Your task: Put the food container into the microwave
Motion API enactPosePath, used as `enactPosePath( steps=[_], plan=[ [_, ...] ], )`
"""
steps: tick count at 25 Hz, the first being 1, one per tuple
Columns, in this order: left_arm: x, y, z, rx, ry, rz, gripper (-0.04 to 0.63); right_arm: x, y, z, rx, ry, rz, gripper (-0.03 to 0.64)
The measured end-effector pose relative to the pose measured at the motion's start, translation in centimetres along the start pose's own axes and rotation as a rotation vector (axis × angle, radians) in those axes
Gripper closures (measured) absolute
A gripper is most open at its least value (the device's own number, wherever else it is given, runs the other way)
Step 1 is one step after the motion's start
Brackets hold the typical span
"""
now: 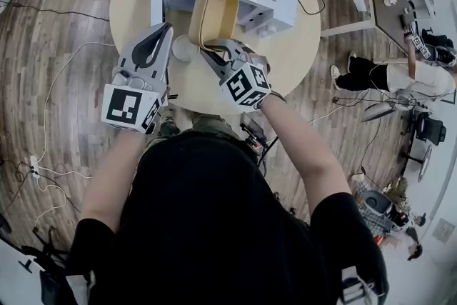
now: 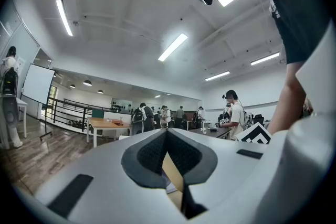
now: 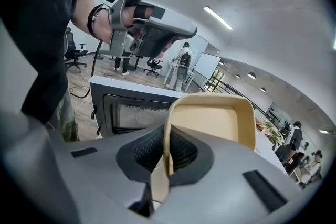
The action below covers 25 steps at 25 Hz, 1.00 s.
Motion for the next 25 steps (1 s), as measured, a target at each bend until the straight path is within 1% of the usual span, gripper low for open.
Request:
enactPosePath(
  steps=[12,25],
  plan=[
    [-0.2,-0.3,-1.1,-0.012,0.024,-0.005,0.577,1.8,-1.1,-1.1,0.005,0.099,-0.055,0.592],
    [0.2,-0.8,-2.6,-0.02,0.062,-0.017,0.577,4.3,-3.6,-1.5,0.009,0.213,-0.137,0.592]
  ],
)
Point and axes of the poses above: the fingertips, and each gripper's own axes: x forward along the fingers, z to its right, y out of its top, the point moved 3 cm from there along -x, backward along the fingers, and after that the axes turned 14 degrees about -y, right-handed, at the moved point
